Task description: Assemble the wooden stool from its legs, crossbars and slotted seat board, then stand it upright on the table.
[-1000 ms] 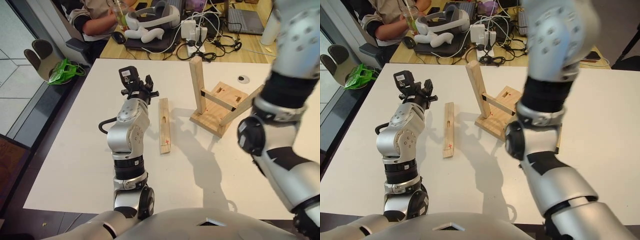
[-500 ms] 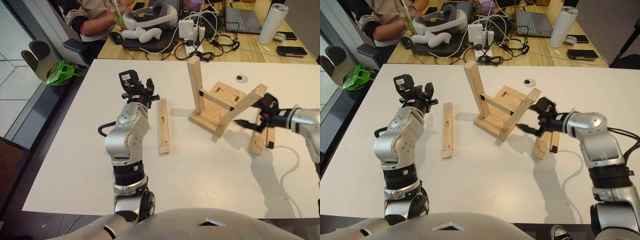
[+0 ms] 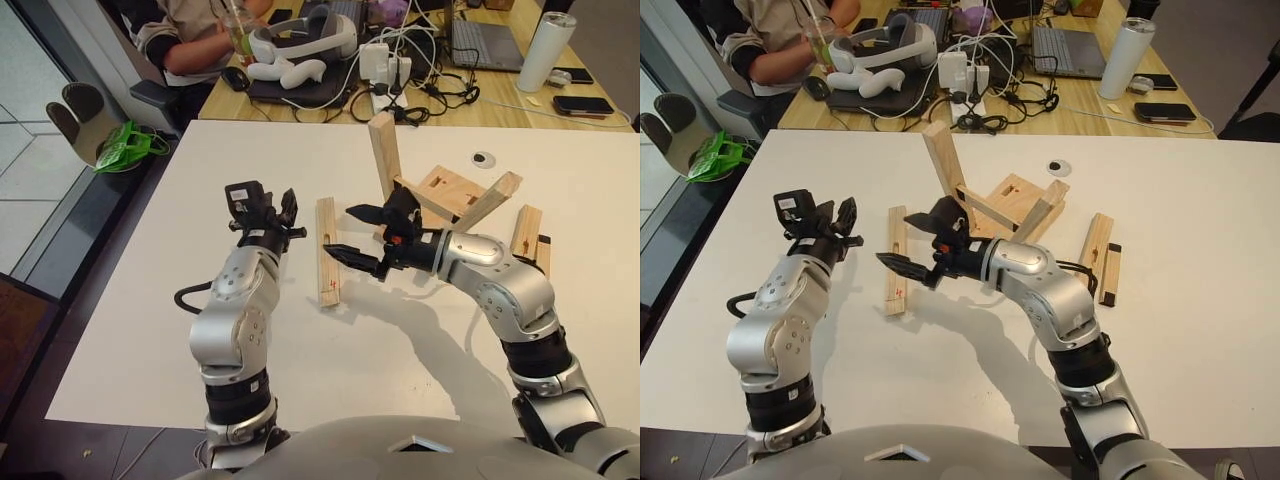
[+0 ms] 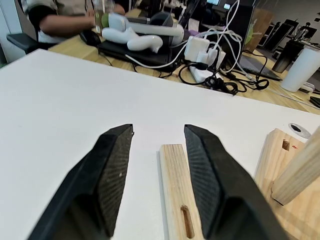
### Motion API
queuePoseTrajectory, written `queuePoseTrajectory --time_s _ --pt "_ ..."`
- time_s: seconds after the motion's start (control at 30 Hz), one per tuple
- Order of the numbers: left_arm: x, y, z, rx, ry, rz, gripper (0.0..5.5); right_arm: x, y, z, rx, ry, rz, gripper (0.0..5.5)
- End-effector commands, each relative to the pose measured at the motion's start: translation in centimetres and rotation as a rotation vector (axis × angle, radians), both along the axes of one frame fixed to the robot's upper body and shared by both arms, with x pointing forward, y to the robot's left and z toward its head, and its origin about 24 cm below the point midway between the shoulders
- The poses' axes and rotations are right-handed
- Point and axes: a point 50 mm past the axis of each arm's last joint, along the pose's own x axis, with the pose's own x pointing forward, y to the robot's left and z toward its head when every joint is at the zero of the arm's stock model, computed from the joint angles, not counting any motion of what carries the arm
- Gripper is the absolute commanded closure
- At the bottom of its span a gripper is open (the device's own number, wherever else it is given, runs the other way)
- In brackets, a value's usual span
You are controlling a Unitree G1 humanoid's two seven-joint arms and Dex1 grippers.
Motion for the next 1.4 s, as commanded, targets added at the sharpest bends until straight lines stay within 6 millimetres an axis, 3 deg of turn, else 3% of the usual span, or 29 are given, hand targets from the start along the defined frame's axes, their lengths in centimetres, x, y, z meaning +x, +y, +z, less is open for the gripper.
queuePoseTrajectory --time_s 0.03,0.13,0.2,0.27,0.33,0.37,0.43,0.5,0.67,0.8,0.87,1.03,1.1,1.23,1.4 --pt "-2.2 0.4 0.5 0.077 -0.101 -0.02 3.6 1.6 -3.1 8.9 0.284 -0.248 -0.192 1.2" --pt "-2.1 0.7 0.8 0.089 -0.134 0.015 3.6 3.3 -9.3 16.2 0.514 -0.439 -0.539 1.2" --pt "-2.2 0.5 0.9 0.081 -0.143 0.023 3.6 3.8 -13.7 17.2 0.556 -0.471 -0.773 1.2" --pt "-2.2 0.3 0.9 0.075 -0.144 0.025 3.6 4.7 -16.7 14.6 0.426 -0.397 -0.961 1.2" --pt "-2.1 0.1 1.1 0.071 -0.147 0.018 3.6 5.2 -18.1 8.1 0.073 -0.206 -1.024 1.2" --pt "-2.0 0.0 1.1 0.07 -0.149 0.016 3.6 4.7 -18.2 4.7 -0.083 -0.091 -0.977 1.2" --pt "-1.9 0.1 1.2 0.075 -0.15 0.017 3.6 3.0 -17.0 0.1 -0.212 0.046 -0.831 1.2" --pt "-1.6 0.0 1.3 0.083 -0.152 0.016 3.6 1.4 -15.0 -2.1 -0.236 0.135 -0.674 1.2" --pt "-1.1 0.0 1.5 0.086 -0.16 0.019 3.6 -0.9 -10.2 -2.8 -0.229 0.183 -0.327 1.2" --pt "-0.9 0.1 1.4 0.087 -0.151 0.031 3.6 -0.4 -8.3 -2.2 -0.247 0.134 -0.23 1.2" --pt "-1.0 0.3 1.2 0.093 -0.142 0.036 3.6 0.0 -8.9 -1.3 -0.309 0.072 -0.149 1.2" --pt "-1.1 1.0 1.0 0.093 -0.122 0.05 3.6 2.5 -15.9 0.7 -0.642 -0.059 0.021 1.2" --pt "-1.1 1.1 1.0 0.092 -0.123 0.057 3.6 3.7 -17.8 1.1 -0.743 -0.08 0.096 1.2" --pt "-0.8 0.7 1.1 0.089 -0.129 0.039 3.6 5.3 -18.4 0.3 -0.773 -0.087 0.202 1.2" --pt "-0.5 0.3 1.6 0.112 -0.146 0.002 3.6 4.5 -19.7 -1.7 -0.857 0.059 0.386 1.2"
